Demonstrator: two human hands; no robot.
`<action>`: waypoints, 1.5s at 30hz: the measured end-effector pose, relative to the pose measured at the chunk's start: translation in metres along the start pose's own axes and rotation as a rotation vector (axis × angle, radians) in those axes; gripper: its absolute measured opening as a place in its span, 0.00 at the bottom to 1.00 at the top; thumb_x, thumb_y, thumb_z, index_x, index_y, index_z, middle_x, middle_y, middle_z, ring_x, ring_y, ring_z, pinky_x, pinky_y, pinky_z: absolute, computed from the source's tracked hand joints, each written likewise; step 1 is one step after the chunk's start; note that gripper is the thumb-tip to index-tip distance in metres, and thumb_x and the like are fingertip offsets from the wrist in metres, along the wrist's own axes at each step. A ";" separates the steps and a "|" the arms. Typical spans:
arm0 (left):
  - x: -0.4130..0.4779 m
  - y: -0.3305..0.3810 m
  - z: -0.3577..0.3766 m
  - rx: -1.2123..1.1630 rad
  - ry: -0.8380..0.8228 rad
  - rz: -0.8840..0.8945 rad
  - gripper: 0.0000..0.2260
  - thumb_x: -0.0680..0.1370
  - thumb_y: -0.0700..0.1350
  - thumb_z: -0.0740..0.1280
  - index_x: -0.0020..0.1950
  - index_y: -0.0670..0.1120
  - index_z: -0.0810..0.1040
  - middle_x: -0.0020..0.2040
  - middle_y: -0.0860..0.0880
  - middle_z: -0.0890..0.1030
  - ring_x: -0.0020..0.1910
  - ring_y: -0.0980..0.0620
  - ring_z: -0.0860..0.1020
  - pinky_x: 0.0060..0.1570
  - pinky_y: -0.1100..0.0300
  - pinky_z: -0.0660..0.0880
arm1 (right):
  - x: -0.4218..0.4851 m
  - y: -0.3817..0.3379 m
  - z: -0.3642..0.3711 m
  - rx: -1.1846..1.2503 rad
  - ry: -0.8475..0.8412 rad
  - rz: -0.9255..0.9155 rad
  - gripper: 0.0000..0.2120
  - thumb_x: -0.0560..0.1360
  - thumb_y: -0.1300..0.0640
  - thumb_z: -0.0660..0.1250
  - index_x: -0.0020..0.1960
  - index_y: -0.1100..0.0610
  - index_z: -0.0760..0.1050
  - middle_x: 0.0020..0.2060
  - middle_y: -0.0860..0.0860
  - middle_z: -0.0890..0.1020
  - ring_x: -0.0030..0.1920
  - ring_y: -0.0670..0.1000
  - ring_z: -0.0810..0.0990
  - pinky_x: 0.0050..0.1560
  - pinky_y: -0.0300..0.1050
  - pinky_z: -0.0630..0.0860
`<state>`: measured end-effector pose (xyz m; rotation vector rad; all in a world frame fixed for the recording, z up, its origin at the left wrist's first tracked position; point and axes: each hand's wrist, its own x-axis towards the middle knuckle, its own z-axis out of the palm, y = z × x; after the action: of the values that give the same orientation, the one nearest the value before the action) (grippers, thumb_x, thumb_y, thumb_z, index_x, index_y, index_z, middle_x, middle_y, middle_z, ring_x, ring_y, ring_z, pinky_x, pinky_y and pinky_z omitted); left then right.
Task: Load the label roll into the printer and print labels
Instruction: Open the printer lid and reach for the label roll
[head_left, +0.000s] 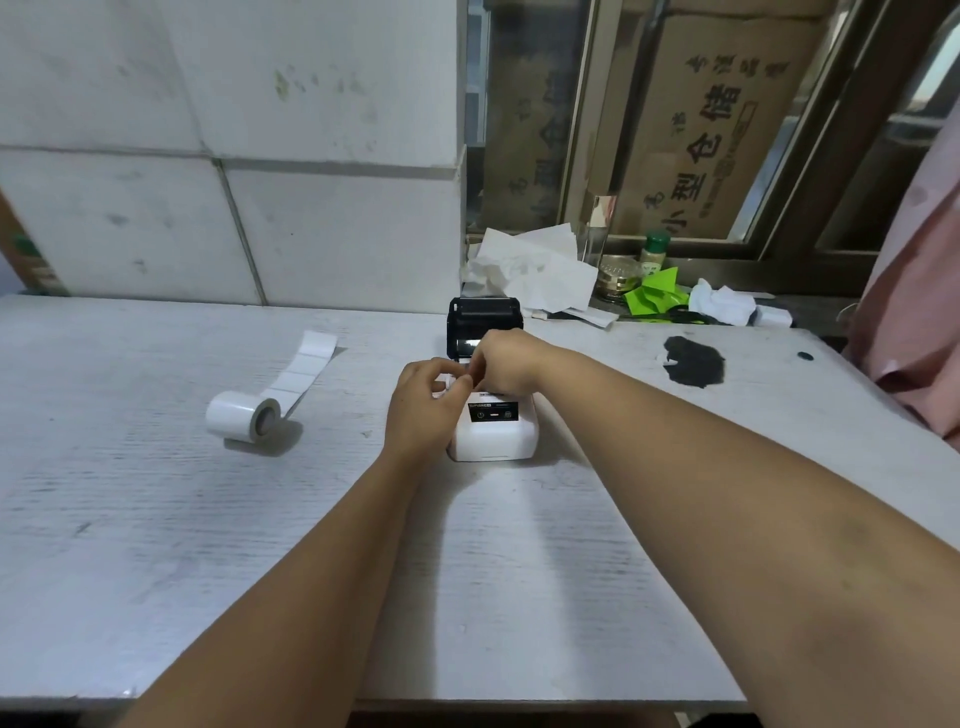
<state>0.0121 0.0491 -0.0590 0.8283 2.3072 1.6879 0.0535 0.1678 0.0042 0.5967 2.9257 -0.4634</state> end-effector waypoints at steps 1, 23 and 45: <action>-0.001 0.000 0.000 -0.007 0.002 -0.005 0.02 0.76 0.47 0.66 0.46 0.54 0.78 0.56 0.54 0.75 0.51 0.54 0.76 0.45 0.69 0.67 | 0.001 -0.001 -0.001 -0.012 -0.016 0.009 0.09 0.75 0.58 0.65 0.49 0.54 0.83 0.48 0.54 0.84 0.43 0.52 0.75 0.45 0.43 0.72; -0.003 0.003 -0.001 -0.059 -0.002 -0.033 0.19 0.76 0.46 0.66 0.67 0.49 0.68 0.57 0.54 0.75 0.45 0.60 0.75 0.50 0.61 0.68 | -0.015 -0.001 -0.016 0.005 -0.054 -0.051 0.10 0.74 0.58 0.67 0.55 0.57 0.80 0.44 0.51 0.80 0.44 0.51 0.76 0.40 0.40 0.73; 0.003 -0.003 -0.011 -0.305 0.111 -0.119 0.09 0.78 0.47 0.58 0.48 0.57 0.76 0.46 0.52 0.81 0.51 0.49 0.80 0.59 0.48 0.75 | -0.012 -0.030 0.020 0.400 0.329 -0.066 0.14 0.76 0.55 0.66 0.61 0.57 0.78 0.58 0.53 0.80 0.53 0.51 0.77 0.51 0.41 0.71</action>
<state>0.0044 0.0410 -0.0572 0.5388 2.0414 2.0065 0.0534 0.1309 -0.0040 0.6776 3.1867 -1.0711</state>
